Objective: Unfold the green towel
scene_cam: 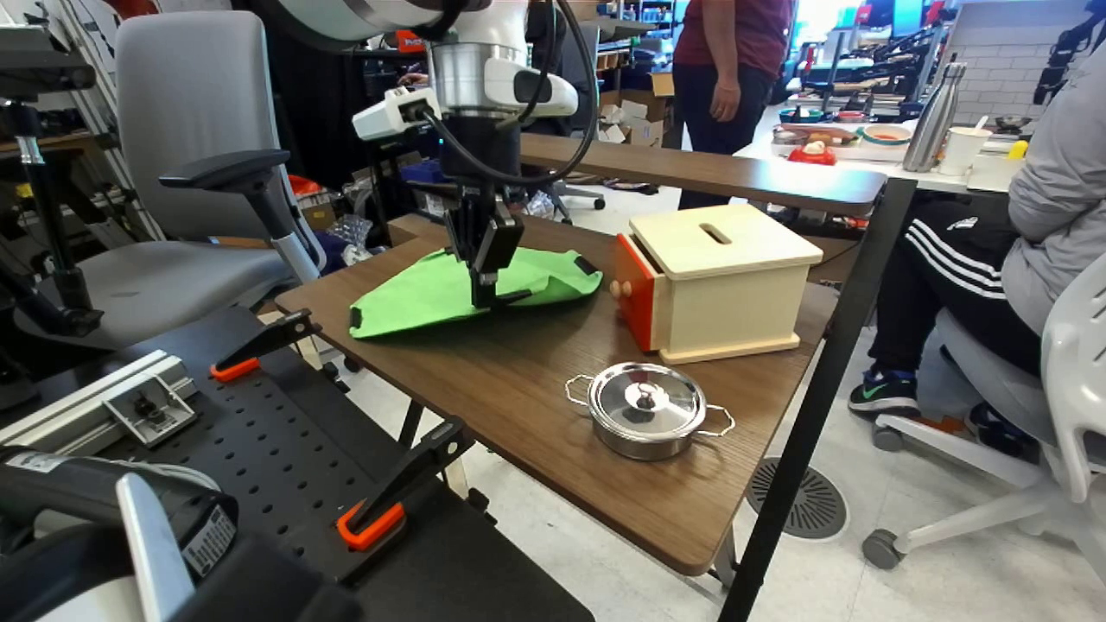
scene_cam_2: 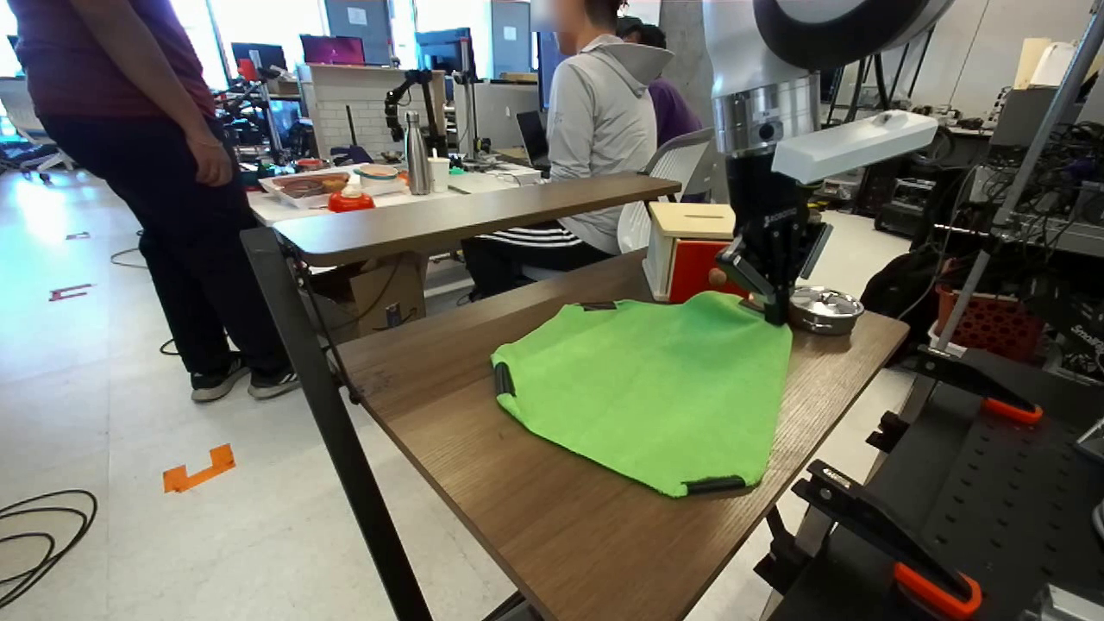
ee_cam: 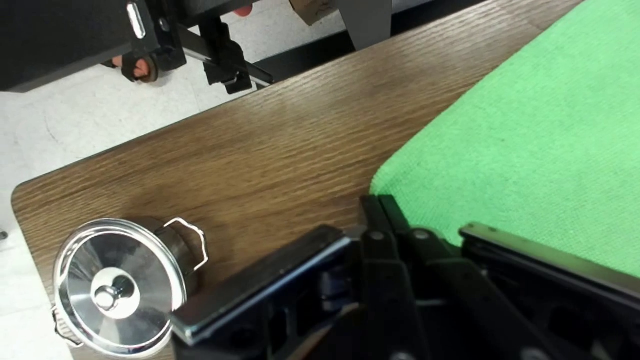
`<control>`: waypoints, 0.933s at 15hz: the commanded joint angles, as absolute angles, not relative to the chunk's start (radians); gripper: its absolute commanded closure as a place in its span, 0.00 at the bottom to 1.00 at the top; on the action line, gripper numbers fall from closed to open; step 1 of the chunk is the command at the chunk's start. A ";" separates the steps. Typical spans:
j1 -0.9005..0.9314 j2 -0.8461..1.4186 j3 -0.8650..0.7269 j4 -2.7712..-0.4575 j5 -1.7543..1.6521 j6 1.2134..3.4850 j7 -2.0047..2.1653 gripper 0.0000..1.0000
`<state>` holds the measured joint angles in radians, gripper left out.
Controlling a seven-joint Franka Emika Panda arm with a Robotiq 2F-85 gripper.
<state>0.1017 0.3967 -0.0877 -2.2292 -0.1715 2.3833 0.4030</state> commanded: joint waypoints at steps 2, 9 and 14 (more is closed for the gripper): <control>0.086 0.445 -0.105 -2.206 -0.165 2.404 0.403 1.00; 0.094 0.527 -0.146 -2.192 -0.172 2.480 0.434 1.00; 0.092 0.551 -0.145 -2.180 -0.150 2.476 0.428 0.72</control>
<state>0.0845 0.5374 -0.1383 -2.1968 -0.1702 2.4759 0.4253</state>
